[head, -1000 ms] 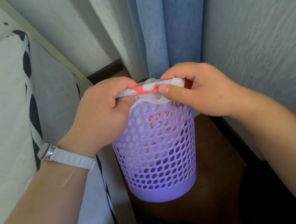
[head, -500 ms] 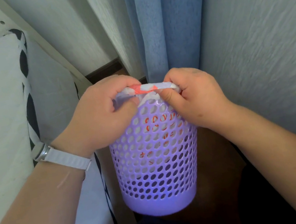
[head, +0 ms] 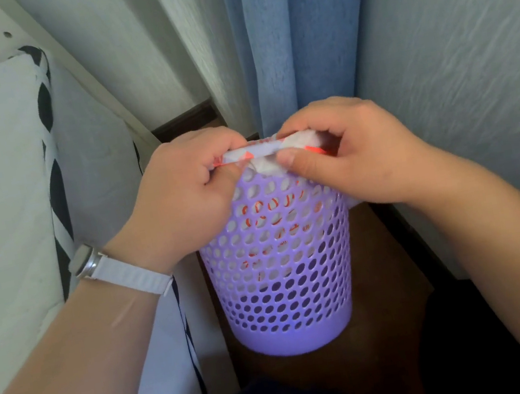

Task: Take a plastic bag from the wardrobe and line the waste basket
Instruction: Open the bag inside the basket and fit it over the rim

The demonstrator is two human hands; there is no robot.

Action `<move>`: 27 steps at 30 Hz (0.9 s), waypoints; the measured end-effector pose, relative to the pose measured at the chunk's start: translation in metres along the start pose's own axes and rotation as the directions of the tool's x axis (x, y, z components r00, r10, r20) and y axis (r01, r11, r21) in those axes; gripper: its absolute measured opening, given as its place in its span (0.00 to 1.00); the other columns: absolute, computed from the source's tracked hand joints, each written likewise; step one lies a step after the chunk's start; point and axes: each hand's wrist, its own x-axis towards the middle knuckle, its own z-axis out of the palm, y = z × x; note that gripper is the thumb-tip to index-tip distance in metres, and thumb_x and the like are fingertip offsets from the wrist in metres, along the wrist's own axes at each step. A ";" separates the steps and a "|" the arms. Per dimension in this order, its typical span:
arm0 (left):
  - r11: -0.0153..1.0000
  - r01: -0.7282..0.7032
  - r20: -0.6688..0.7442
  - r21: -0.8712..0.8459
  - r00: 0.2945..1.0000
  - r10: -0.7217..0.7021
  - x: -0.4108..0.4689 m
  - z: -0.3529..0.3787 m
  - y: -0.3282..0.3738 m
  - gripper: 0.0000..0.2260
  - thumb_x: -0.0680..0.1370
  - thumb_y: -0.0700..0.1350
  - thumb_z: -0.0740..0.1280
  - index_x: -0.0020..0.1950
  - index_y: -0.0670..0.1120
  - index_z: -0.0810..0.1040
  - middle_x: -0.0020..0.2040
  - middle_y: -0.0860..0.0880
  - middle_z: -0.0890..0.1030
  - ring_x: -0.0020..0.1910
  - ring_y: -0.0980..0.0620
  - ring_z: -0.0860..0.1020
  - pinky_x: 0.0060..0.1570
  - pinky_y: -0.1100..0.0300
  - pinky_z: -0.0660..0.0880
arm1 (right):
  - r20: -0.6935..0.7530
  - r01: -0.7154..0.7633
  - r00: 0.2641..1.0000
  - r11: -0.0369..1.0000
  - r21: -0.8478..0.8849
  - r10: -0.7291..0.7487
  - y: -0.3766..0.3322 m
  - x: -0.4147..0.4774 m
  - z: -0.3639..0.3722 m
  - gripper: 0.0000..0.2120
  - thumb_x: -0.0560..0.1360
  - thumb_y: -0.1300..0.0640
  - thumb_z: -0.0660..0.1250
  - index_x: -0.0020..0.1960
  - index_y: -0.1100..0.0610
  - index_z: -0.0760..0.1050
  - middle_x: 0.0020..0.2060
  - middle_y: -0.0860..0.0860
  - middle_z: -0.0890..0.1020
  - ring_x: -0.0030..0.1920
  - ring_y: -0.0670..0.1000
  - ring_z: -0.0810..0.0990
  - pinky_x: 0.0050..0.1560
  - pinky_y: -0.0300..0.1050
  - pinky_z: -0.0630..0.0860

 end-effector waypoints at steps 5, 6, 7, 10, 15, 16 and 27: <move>0.997 0.060 -0.037 -0.045 0.997 -0.062 -0.002 -0.001 0.001 0.07 0.77 0.45 0.62 0.42 0.45 0.78 0.33 0.51 0.74 0.34 0.56 0.71 0.33 0.67 0.64 | 0.003 -0.136 0.991 0.989 0.058 0.136 0.003 -0.001 -0.008 0.18 0.72 0.38 0.65 0.45 0.53 0.80 0.37 0.49 0.81 0.40 0.49 0.79 0.41 0.50 0.75; 0.997 0.065 -0.038 -0.049 0.997 -0.067 -0.002 -0.001 0.000 0.08 0.77 0.45 0.62 0.42 0.45 0.78 0.32 0.51 0.74 0.33 0.58 0.71 0.33 0.69 0.64 | -0.013 -0.146 0.989 0.988 0.050 0.147 0.003 -0.001 -0.006 0.19 0.71 0.38 0.66 0.43 0.54 0.79 0.35 0.49 0.80 0.37 0.48 0.77 0.39 0.49 0.74; 0.996 0.071 -0.038 -0.056 0.997 -0.073 -0.002 -0.001 0.000 0.08 0.77 0.46 0.62 0.42 0.46 0.78 0.32 0.52 0.73 0.33 0.59 0.70 0.32 0.70 0.64 | -0.029 -0.152 0.988 0.987 0.044 0.153 0.003 -0.001 -0.004 0.18 0.71 0.39 0.67 0.42 0.55 0.78 0.34 0.49 0.79 0.36 0.48 0.76 0.37 0.48 0.73; 0.992 0.098 -0.029 -0.078 0.994 -0.101 -0.002 0.000 0.001 0.07 0.77 0.46 0.62 0.43 0.46 0.77 0.33 0.51 0.74 0.33 0.57 0.71 0.33 0.69 0.64 | -0.074 -0.166 0.983 0.985 0.042 0.169 0.002 -0.002 0.000 0.17 0.72 0.43 0.69 0.40 0.58 0.76 0.32 0.50 0.77 0.35 0.49 0.73 0.36 0.47 0.70; 0.999 0.000 0.021 -0.050 1.000 0.001 0.000 -0.004 0.001 0.10 0.78 0.48 0.62 0.50 0.45 0.80 0.40 0.49 0.79 0.40 0.51 0.76 0.42 0.56 0.72 | -0.152 -0.127 0.982 0.990 -0.066 0.116 0.000 -0.004 0.010 0.16 0.72 0.43 0.61 0.40 0.56 0.75 0.32 0.45 0.73 0.37 0.48 0.73 0.38 0.49 0.70; 0.999 -0.053 0.031 -0.005 0.998 0.053 0.000 -0.004 0.003 0.12 0.77 0.49 0.62 0.54 0.45 0.81 0.44 0.49 0.81 0.43 0.50 0.77 0.46 0.54 0.73 | -0.156 -0.123 0.982 0.988 -0.097 0.107 0.001 -0.005 0.013 0.16 0.72 0.43 0.60 0.40 0.56 0.75 0.32 0.45 0.73 0.37 0.51 0.74 0.39 0.49 0.70; 0.981 -0.148 0.055 0.129 0.988 0.142 0.001 0.007 0.003 0.07 0.77 0.46 0.62 0.51 0.50 0.78 0.40 0.59 0.74 0.41 0.48 0.77 0.42 0.48 0.74 | 0.038 -0.051 0.998 0.997 0.053 0.049 -0.002 -0.004 0.010 0.13 0.73 0.43 0.64 0.46 0.52 0.79 0.37 0.44 0.79 0.40 0.45 0.76 0.43 0.42 0.72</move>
